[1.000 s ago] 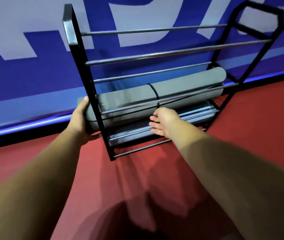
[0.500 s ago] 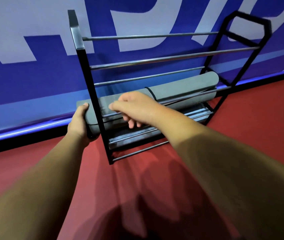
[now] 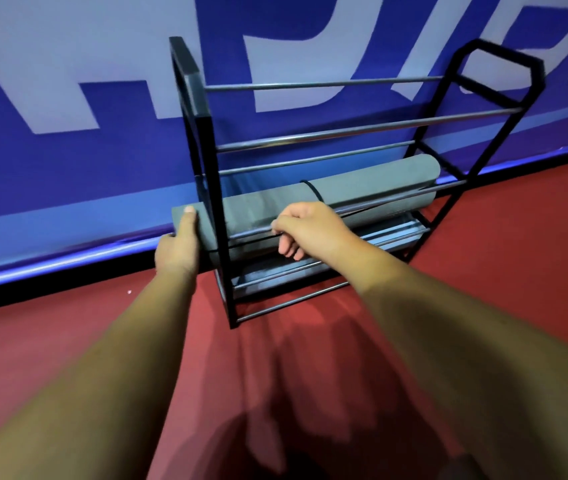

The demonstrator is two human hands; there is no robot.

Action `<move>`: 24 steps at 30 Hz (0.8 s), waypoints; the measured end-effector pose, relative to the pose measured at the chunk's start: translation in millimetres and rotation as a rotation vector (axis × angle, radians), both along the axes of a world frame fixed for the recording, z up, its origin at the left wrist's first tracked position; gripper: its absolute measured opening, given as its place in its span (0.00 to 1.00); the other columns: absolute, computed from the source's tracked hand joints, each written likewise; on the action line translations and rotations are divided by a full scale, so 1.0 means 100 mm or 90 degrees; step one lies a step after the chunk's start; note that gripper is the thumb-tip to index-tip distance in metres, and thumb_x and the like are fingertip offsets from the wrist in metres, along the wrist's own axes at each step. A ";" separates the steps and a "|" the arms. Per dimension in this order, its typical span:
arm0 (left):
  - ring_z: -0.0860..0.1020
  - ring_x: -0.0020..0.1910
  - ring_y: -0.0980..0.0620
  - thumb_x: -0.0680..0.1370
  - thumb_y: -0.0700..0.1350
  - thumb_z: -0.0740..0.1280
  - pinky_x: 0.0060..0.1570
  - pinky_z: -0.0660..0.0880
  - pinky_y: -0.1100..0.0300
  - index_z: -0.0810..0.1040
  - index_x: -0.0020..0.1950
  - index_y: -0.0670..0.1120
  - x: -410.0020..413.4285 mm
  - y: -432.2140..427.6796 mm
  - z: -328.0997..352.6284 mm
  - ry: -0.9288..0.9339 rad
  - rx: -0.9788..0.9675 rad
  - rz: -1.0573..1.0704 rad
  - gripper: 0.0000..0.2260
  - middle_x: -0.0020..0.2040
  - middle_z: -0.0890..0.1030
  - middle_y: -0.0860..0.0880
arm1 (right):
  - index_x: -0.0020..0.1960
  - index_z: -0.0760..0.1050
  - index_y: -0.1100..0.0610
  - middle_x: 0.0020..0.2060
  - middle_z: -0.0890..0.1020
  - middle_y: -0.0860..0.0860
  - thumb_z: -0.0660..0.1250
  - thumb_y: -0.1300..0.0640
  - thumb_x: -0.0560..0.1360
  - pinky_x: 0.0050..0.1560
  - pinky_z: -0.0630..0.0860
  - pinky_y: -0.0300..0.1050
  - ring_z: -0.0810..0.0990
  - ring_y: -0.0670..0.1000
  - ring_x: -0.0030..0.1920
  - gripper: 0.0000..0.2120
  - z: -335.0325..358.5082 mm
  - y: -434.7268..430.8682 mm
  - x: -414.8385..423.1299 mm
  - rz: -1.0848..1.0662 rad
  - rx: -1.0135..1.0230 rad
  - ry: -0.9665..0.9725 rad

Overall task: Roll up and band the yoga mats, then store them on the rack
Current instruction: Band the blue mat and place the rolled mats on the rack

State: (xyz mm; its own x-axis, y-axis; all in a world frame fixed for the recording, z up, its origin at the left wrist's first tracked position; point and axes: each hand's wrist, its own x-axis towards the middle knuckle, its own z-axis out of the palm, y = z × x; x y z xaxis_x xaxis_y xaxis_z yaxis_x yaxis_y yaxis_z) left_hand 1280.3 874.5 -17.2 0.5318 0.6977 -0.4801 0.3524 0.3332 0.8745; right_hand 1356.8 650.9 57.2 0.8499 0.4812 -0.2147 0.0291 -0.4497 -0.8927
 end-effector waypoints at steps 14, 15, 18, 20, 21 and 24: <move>0.77 0.31 0.40 0.83 0.40 0.60 0.29 0.70 0.59 0.84 0.50 0.36 -0.27 -1.17 0.15 0.339 0.228 -0.728 0.14 0.39 0.81 0.37 | 0.61 0.81 0.56 0.52 0.88 0.52 0.60 0.58 0.84 0.42 0.81 0.47 0.86 0.53 0.44 0.12 0.23 -0.50 0.33 0.175 -0.515 0.123; 0.81 0.34 0.37 0.81 0.40 0.62 0.29 0.72 0.59 0.85 0.50 0.35 -0.10 -1.28 0.15 0.281 0.275 -0.741 0.13 0.41 0.84 0.36 | 0.61 0.80 0.57 0.52 0.88 0.52 0.58 0.59 0.84 0.40 0.81 0.46 0.86 0.52 0.42 0.13 0.13 -0.63 0.40 0.158 -0.502 0.132; 0.84 0.53 0.38 0.82 0.44 0.64 0.47 0.78 0.55 0.84 0.53 0.42 0.34 -1.68 0.16 0.112 0.415 -0.722 0.10 0.53 0.86 0.39 | 0.62 0.77 0.58 0.49 0.85 0.54 0.54 0.60 0.87 0.35 0.81 0.44 0.85 0.52 0.41 0.13 -0.20 -1.05 0.61 0.049 -0.361 0.175; 0.80 0.62 0.41 0.82 0.44 0.65 0.60 0.74 0.56 0.82 0.61 0.44 0.52 -1.93 0.16 0.049 0.571 -0.742 0.11 0.62 0.83 0.42 | 0.64 0.76 0.61 0.48 0.85 0.57 0.56 0.60 0.87 0.31 0.82 0.42 0.85 0.52 0.40 0.13 -0.42 -1.28 0.79 -0.088 -0.203 0.200; 0.77 0.65 0.41 0.81 0.43 0.66 0.66 0.72 0.55 0.81 0.66 0.44 0.61 -2.04 0.12 0.023 0.642 -0.757 0.14 0.66 0.80 0.42 | 0.65 0.75 0.64 0.49 0.85 0.60 0.57 0.59 0.87 0.30 0.82 0.42 0.85 0.53 0.40 0.13 -0.52 -1.38 0.90 -0.163 -0.119 0.211; 0.69 0.77 0.37 0.76 0.42 0.66 0.77 0.66 0.46 0.75 0.74 0.39 0.86 -2.27 -0.06 -0.018 0.840 -0.786 0.25 0.78 0.71 0.39 | 0.64 0.73 0.69 0.47 0.85 0.65 0.60 0.55 0.87 0.33 0.85 0.49 0.87 0.58 0.40 0.17 -0.74 -1.64 1.25 -0.354 0.121 0.216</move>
